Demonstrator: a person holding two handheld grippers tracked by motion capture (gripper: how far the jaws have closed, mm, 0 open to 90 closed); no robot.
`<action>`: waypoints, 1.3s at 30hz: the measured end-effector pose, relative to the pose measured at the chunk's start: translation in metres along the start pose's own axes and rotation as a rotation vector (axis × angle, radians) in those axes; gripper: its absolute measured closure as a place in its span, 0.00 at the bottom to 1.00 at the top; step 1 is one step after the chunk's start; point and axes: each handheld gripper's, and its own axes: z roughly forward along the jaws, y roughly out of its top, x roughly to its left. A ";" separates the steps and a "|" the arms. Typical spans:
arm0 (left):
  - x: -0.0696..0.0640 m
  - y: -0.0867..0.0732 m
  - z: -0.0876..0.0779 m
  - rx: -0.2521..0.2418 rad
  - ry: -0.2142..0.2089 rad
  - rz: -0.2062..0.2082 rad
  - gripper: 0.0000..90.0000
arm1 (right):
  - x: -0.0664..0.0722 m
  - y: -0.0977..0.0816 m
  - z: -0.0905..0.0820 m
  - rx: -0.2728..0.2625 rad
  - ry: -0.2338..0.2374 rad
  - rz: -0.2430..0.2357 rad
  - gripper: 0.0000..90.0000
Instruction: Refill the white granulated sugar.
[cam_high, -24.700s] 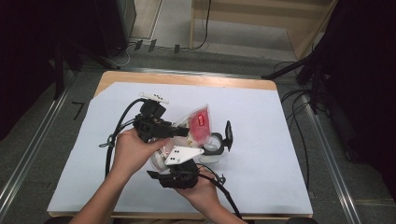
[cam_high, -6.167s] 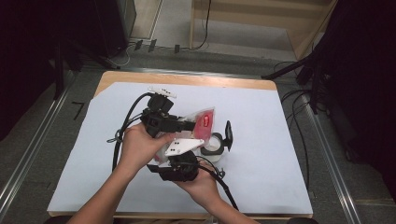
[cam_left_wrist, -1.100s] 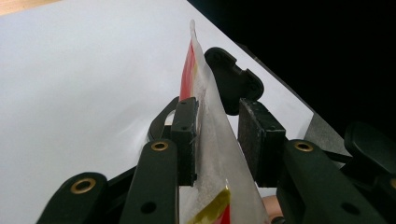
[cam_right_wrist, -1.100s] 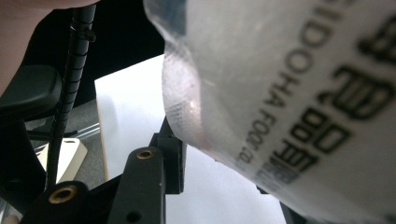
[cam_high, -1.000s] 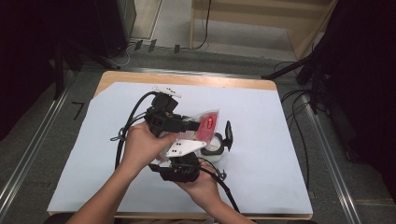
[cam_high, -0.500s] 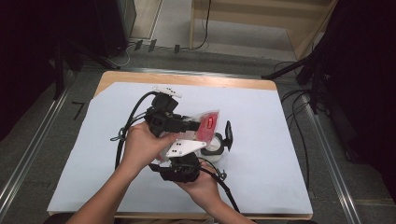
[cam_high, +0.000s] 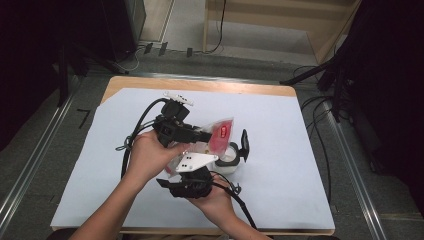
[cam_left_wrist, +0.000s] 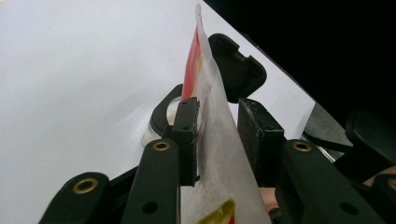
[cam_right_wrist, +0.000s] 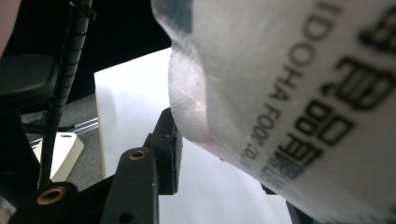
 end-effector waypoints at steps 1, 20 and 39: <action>0.000 0.000 0.000 0.000 0.000 0.000 0.77 | 0.001 -0.001 0.001 0.002 -0.003 0.001 0.63; 0.007 -0.002 0.006 0.124 0.014 -0.011 0.77 | 0.005 -0.015 0.014 0.058 -0.006 -0.048 0.60; 0.014 -0.005 0.015 0.153 0.019 -0.016 0.78 | 0.008 -0.025 0.022 0.114 -0.025 -0.093 0.61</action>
